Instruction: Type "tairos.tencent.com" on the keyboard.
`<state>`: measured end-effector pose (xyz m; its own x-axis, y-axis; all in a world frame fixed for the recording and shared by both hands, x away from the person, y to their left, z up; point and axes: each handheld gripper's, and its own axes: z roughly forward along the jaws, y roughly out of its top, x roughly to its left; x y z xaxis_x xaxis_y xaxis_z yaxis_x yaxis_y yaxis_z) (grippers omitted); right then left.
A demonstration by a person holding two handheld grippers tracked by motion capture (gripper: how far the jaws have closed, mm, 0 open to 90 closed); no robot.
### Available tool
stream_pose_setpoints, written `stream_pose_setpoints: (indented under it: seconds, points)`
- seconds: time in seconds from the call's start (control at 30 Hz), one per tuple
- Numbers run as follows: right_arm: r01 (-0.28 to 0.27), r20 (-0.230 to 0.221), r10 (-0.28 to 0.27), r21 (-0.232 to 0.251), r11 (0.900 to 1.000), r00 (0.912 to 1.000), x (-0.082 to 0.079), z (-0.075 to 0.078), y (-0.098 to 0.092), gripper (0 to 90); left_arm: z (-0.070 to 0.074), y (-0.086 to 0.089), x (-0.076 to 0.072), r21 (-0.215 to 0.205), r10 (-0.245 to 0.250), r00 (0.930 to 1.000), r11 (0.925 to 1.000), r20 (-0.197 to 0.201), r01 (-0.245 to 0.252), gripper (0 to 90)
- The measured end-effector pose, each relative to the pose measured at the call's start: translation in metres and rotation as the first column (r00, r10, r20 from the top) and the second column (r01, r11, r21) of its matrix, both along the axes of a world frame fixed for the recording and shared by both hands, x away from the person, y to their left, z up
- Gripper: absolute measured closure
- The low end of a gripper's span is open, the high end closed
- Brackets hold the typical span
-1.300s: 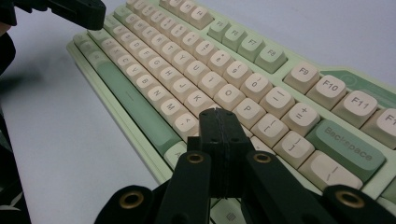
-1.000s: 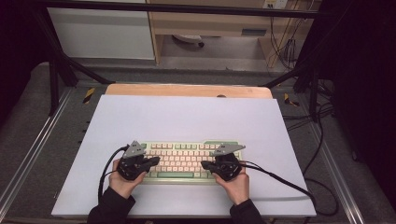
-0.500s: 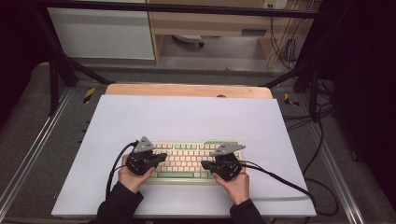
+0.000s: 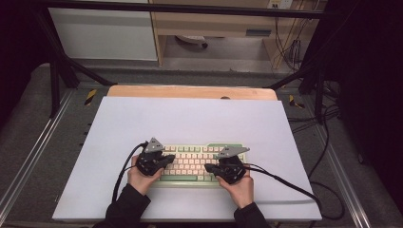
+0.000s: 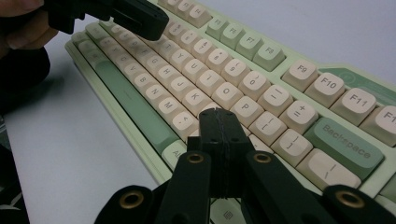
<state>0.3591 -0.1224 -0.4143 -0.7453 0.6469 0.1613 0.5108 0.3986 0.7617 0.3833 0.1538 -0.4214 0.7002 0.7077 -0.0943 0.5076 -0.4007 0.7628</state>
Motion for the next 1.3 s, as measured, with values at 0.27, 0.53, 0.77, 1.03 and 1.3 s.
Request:
stream_pose_setpoints:
  seconds: [0.27,0.53,0.77,1.03,1.3]
  points:
    - [-0.001,0.0,0.001,-0.001,1.0,1.0,0.0,0.0,0.0,90.0,-0.006,-0.004,0.001,0.003,-0.001,1.0,1.0,0.002,0.001,90.0]
    - [0.0,-0.001,0.0,-0.004,1.0,1.0,0.0,0.0,-0.001,90.0,-0.01,-0.006,0.001,0.013,-0.005,1.0,0.9999,0.008,0.005,90.0]
    - [0.0,0.004,0.0,-0.002,1.0,1.0,0.0,0.0,-0.001,90.0,-0.009,-0.006,0.0,0.014,-0.007,0.9999,0.9999,0.012,0.007,90.0]
    - [0.003,0.008,-0.003,0.006,1.0,1.0,0.0,0.002,-0.002,90.0,-0.004,-0.001,-0.005,0.002,-0.018,0.9997,0.9998,0.018,0.018,90.0]
    - [0.005,0.011,-0.005,0.007,1.0,0.9999,-0.001,0.003,-0.003,90.0,0.001,0.008,-0.009,-0.01,-0.016,0.9996,0.9998,0.022,0.016,90.0]
